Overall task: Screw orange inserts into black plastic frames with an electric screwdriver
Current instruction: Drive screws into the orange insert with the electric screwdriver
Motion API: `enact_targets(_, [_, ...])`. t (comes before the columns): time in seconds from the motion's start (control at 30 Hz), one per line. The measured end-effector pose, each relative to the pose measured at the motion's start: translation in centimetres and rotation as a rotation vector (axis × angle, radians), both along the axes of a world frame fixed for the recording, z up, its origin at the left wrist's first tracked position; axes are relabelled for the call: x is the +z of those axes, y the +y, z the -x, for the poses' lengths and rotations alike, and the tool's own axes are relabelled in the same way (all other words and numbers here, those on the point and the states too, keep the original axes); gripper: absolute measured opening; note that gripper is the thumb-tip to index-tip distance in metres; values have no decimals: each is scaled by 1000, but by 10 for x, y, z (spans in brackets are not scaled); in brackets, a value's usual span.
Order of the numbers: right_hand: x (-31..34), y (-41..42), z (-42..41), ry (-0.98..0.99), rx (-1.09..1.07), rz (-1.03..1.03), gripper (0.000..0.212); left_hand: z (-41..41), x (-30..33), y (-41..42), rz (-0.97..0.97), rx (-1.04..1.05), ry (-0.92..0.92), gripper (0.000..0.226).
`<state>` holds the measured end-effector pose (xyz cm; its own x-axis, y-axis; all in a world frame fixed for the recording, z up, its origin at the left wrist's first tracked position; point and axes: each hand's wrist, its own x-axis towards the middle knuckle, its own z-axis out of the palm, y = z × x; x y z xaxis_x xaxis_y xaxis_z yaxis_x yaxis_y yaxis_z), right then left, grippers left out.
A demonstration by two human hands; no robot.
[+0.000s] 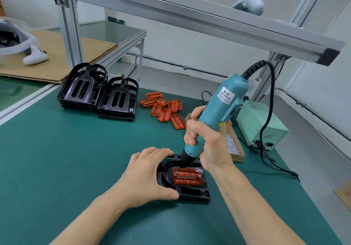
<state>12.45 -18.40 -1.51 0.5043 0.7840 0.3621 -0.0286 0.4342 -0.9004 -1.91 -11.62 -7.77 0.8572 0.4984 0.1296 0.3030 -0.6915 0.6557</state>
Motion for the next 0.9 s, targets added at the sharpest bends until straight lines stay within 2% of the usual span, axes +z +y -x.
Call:
enact_targets(0.3, [-3, 9, 7, -75, 190, 62, 22, 1, -1, -2, 47, 46, -34, 92])
enact_targets(0.63, [-6, -1, -3, 48, 123, -22, 14, 2, -1, -1, 24, 40, -37, 88])
enact_targets(0.7, [-2, -4, -5, 77, 112, -47, 15, 0, -2, 1, 8, 49, -57, 70])
enact_targets(0.8, [2, -6, -6, 111, 98, -63, 15, -9, -2, 3, -112, 73, -60, 28])
enact_targets(0.9, [3, -8, -6, 86, 77, -67, 15, -19, -2, 0, -189, 112, 12, 14])
